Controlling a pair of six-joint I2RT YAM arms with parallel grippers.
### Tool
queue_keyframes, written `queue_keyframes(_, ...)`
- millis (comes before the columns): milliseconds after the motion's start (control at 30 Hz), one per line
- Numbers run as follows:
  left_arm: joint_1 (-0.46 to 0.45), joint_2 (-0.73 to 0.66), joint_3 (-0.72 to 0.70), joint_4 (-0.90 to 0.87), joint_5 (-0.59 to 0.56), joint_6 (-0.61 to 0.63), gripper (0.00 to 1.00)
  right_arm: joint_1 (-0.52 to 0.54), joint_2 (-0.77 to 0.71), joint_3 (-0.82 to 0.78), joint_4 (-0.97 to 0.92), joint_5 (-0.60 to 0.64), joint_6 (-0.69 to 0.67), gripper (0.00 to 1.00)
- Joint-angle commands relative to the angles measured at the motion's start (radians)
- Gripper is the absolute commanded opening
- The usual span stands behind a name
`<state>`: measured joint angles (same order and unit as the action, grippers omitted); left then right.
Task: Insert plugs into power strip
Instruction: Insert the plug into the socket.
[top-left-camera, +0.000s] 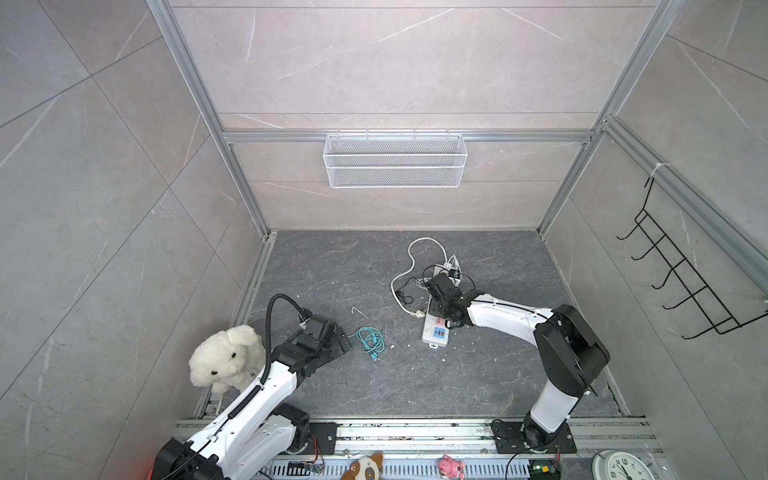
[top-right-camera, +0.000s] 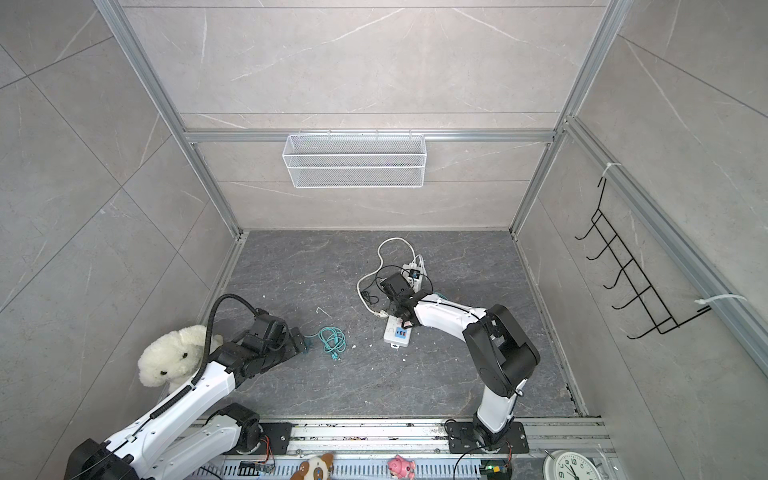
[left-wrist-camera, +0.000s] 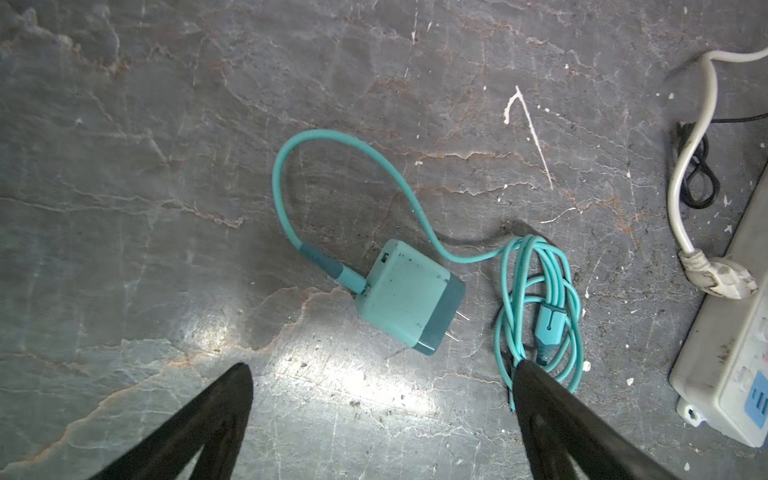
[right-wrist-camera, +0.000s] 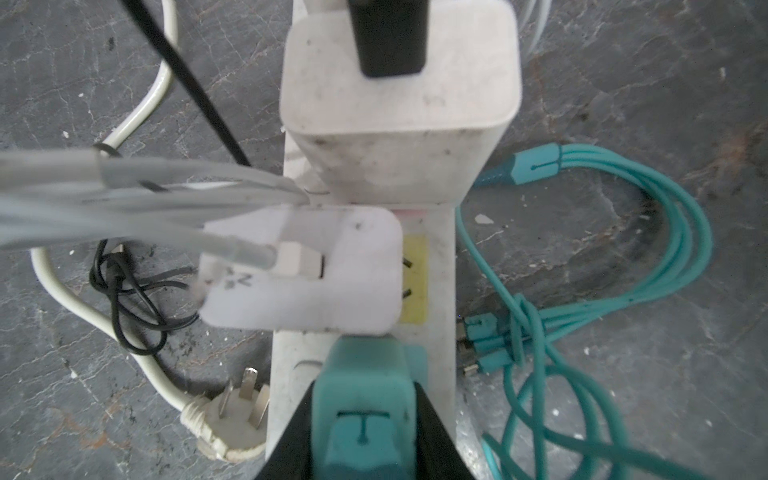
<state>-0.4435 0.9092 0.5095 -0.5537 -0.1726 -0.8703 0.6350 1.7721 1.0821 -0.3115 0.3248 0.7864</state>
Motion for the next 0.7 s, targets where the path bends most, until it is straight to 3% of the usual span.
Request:
queue_keyframes(0,0.002,-0.002,-0.031,0.015,0.013,-0.069,1.00,-0.008,0.079,-0.058,-0.043,-0.107,-0.013,0.37)
queue_keyframes(167,0.001,0.002,-0.071,0.087,0.022,-0.107,1.00,-0.008,0.053,-0.059,-0.054,-0.106,-0.017,0.46)
queue_keyframes(667,0.001,0.153,-0.068,0.252,0.008,-0.164,0.98,-0.004,-0.039,-0.083,-0.084,-0.124,-0.033,0.51)
